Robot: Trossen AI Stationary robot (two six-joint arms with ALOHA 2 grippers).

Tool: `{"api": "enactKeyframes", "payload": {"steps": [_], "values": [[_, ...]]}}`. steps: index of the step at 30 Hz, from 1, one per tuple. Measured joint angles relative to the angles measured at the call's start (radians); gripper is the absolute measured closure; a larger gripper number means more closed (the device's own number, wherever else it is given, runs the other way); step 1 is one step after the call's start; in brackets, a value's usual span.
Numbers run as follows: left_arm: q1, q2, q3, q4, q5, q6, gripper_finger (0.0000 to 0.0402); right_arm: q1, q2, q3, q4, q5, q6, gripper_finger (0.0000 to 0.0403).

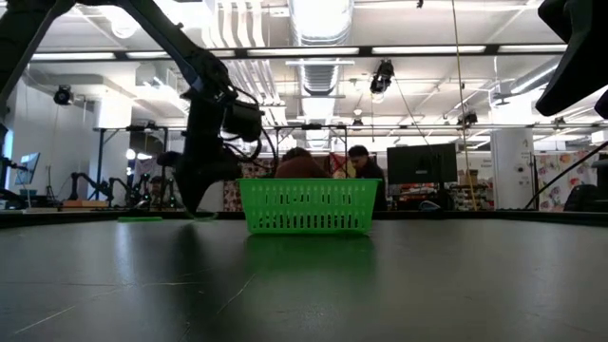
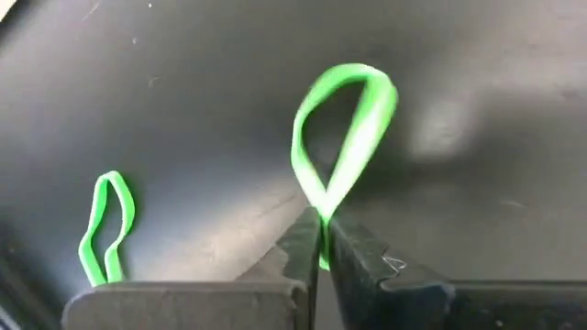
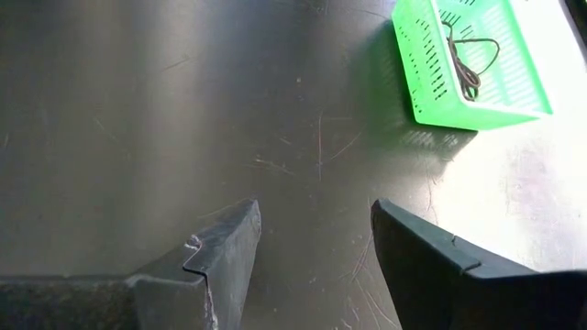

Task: Sort rubber bands into baskets
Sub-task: Put the green rubber band into the orange basket

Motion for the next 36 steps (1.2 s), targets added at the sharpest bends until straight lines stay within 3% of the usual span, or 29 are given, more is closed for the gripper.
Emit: {"api": "enactKeyframes", "payload": {"steps": [7, 14, 23, 27, 32, 36], "values": [[-0.116, -0.08, 0.026, -0.129, 0.013, -0.005, 0.0401, 0.0, 0.0, 0.0, 0.001, -0.001, 0.003, 0.0197], [-0.435, -0.301, 0.01, -0.203, 0.003, -0.168, 0.0401, 0.0, 0.0, 0.0, 0.0, -0.003, 0.034, 0.0197], [-1.056, -0.502, 0.01, -0.25, 0.032, -0.508, 0.0402, -0.001, 0.0, -0.001, 0.0, -0.001, 0.039, 0.0197], [-1.309, -0.53, 0.02, -0.244, 0.047, -0.751, 0.0402, -0.007, 0.0, -0.001, 0.001, 0.022, 0.021, 0.0197], [-1.522, -0.524, 0.022, -0.214, 0.093, -1.068, 0.0402, -0.018, 0.0, -0.001, 0.004, 0.078, -0.011, 0.0197], [-1.627, -0.486, 0.022, -0.156, 0.206, -1.338, 0.0402, -0.039, 0.0, -0.001, 0.003, 0.08, -0.034, 0.0197]]}}
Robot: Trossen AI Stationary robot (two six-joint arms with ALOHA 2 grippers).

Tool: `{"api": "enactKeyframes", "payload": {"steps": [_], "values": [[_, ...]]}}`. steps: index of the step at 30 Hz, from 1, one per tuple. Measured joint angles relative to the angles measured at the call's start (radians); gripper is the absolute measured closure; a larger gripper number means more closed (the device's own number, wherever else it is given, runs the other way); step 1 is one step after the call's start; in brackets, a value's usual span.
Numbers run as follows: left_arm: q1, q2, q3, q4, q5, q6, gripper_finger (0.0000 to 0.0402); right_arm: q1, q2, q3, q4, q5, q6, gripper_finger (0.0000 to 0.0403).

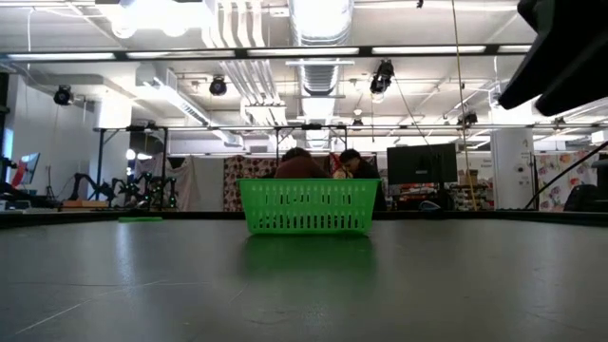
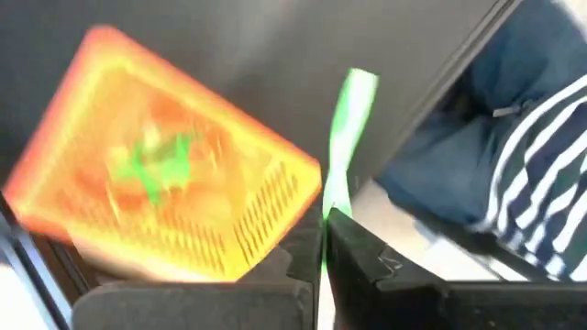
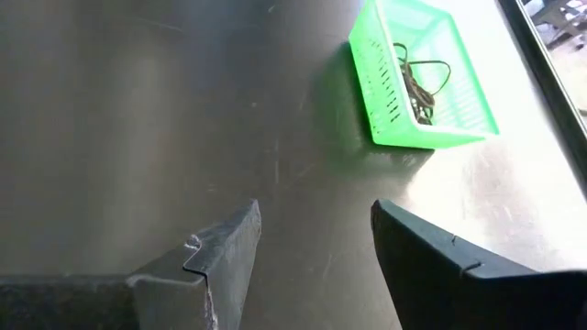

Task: Sort rubber bands into baskets
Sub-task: Put the green rubber band into the orange basket

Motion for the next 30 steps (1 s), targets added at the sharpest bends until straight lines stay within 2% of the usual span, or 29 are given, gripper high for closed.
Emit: {"api": "enactKeyframes", "payload": {"steps": [3, 6, 14, 18, 21, 30], "values": [[-0.05, 0.041, 0.0, 0.032, 0.068, -0.135, 0.0401, -0.016, 0.0, 0.0, 0.0, 0.0, -0.023, 0.0197], [-0.067, 0.091, 0.0, -0.003, 0.114, -0.186, 0.0401, -0.034, 0.0, 0.0, 0.002, 0.0, -0.033, 0.0197], [-0.042, 0.214, -0.001, -0.056, 0.129, -0.13, 0.0401, -0.047, 0.0, 0.0, 0.004, -0.001, -0.066, 0.0197], [-0.012, 0.259, -0.017, -0.064, 0.214, -0.119, 0.0401, -0.049, 0.0, 0.0, 0.006, 0.0, -0.105, 0.0197], [0.012, 0.272, -0.044, -0.063, 0.232, -0.083, 0.0401, -0.056, 0.0, 0.0, 0.007, 0.0, -0.106, 0.0197], [0.045, 0.227, -0.238, -0.062, 0.314, -0.052, 0.0401, -0.062, 0.0, 0.0, 0.007, -0.001, -0.105, 0.0197]]}}
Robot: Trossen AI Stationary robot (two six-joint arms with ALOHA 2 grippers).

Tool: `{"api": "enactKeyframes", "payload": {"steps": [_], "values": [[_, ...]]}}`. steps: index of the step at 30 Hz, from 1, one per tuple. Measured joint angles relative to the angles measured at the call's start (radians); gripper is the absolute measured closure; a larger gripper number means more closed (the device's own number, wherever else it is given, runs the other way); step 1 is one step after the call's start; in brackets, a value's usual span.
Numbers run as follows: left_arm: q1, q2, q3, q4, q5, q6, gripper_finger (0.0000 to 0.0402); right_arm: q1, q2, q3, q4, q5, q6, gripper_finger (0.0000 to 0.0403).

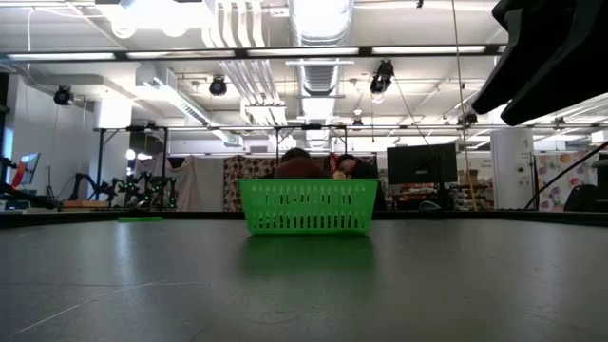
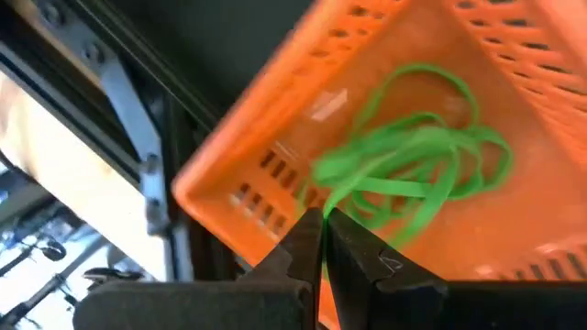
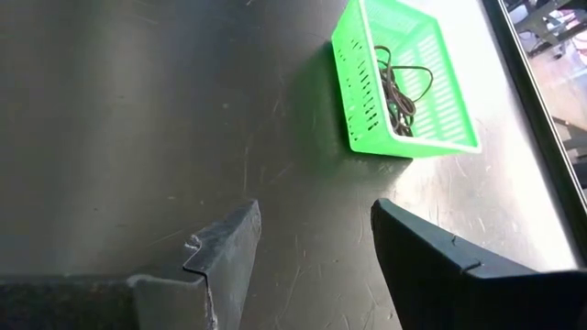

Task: Sort rubber bands into baskets
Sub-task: Put the green rubber band into the orange basket

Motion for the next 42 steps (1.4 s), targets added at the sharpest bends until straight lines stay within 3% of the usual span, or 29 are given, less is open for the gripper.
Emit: {"api": "enactKeyframes", "payload": {"steps": [9, 16, 20, 24, 26, 29, 32, 36, 42], "values": [[0.001, -0.021, -0.044, 0.016, -0.059, 0.118, 0.0396, 0.0, 0.0, 0.0, 0.002, -0.002, 0.021, 0.0197], [0.002, -0.021, 0.055, -0.033, -0.045, 0.218, 0.0335, 0.0, 0.0, 0.0, 0.004, -0.031, 0.041, 0.0197], [0.005, -0.021, 0.188, -0.192, -0.202, 0.287, 0.0284, 0.0, 0.0, 0.0, 0.005, -0.037, 0.051, 0.0197], [0.027, -0.022, 0.329, -0.44, -0.523, 0.378, 0.0238, 0.0, 0.0, 0.0, 0.012, -0.037, 0.064, 0.0197], [0.063, -0.066, 0.347, -0.404, -0.658, 0.449, 0.0225, 0.0, 0.0, 0.0, 0.015, -0.037, 0.055, 0.0197], [0.162, -0.164, 0.327, -0.384, -0.833, 0.467, 0.0221, -0.002, 0.0, 0.0, 0.02, -0.035, 0.034, 0.0197], [0.285, -0.246, 0.271, -0.427, -0.911, 0.49, 0.0227, -0.005, 0.0, 0.0, 0.024, -0.026, 0.008, 0.0197], [0.508, -0.374, 0.164, -0.413, -0.922, 0.569, 0.0239, -0.006, 0.0, 0.0, 0.024, -0.026, 0.0, 0.0197], [0.911, -0.481, -0.013, -0.226, -0.915, 0.778, 0.0248, -0.006, -0.001, 0.0, 0.024, -0.027, -0.021, 0.0197]]}}
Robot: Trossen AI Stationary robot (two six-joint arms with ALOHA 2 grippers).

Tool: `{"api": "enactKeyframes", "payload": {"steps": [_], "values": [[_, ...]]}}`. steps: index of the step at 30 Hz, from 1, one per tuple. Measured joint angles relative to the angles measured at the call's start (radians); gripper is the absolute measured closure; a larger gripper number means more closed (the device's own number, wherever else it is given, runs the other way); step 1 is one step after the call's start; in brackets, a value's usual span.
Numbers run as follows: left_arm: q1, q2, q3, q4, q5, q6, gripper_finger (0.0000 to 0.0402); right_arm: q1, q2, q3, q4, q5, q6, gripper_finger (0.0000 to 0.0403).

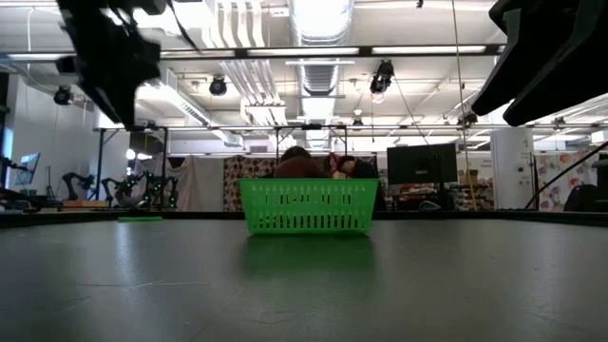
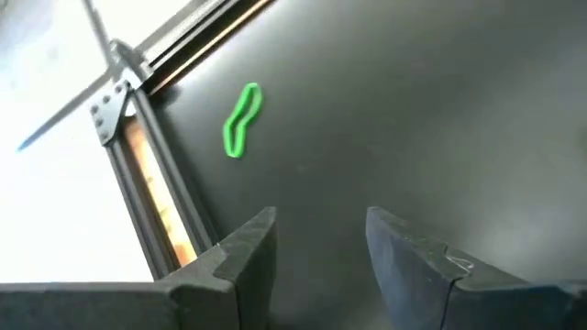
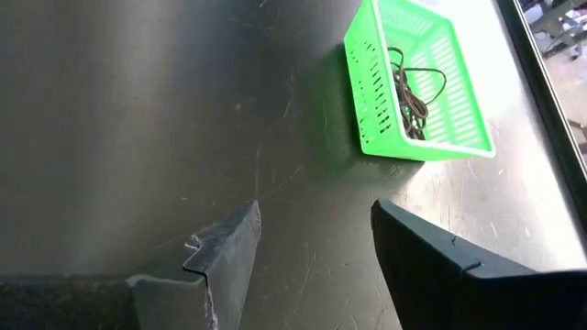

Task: Sort rubber bands into baskets
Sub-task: Put the green rubber band into the orange basket

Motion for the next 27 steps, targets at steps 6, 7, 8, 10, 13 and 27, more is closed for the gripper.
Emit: {"api": "enactKeyframes", "payload": {"steps": [6, 7, 8, 10, 13, 27], "values": [[0.375, -0.007, -0.129, 0.271, 0.043, 0.249, 0.0248, 0.0, 0.0, 0.0, 0.002, -0.002, 0.005, 0.0197], [0.43, -0.002, -0.146, 0.32, 0.079, 0.296, 0.0248, 0.001, 0.0, 0.0, 0.003, -0.002, 0.006, 0.0197], [0.479, 0.004, -0.162, 0.369, 0.123, 0.337, 0.0248, 0.001, 0.0, 0.0, 0.003, -0.002, 0.006, 0.0197], [0.57, 0.019, -0.188, 0.467, 0.209, 0.399, 0.0248, 0.0, 0.0, 0.0, 0.003, -0.002, 0.012, 0.0197], [0.671, 0.054, -0.218, 0.542, 0.265, 0.437, 0.0248, 0.001, 0.0, 0.0, 0.003, -0.002, 0.032, 0.0197], [0.903, 0.269, -0.233, 0.626, 0.269, 0.51, 0.0215, 0.001, -0.001, 0.0, 0.023, -0.004, 0.093, 0.0197]]}}
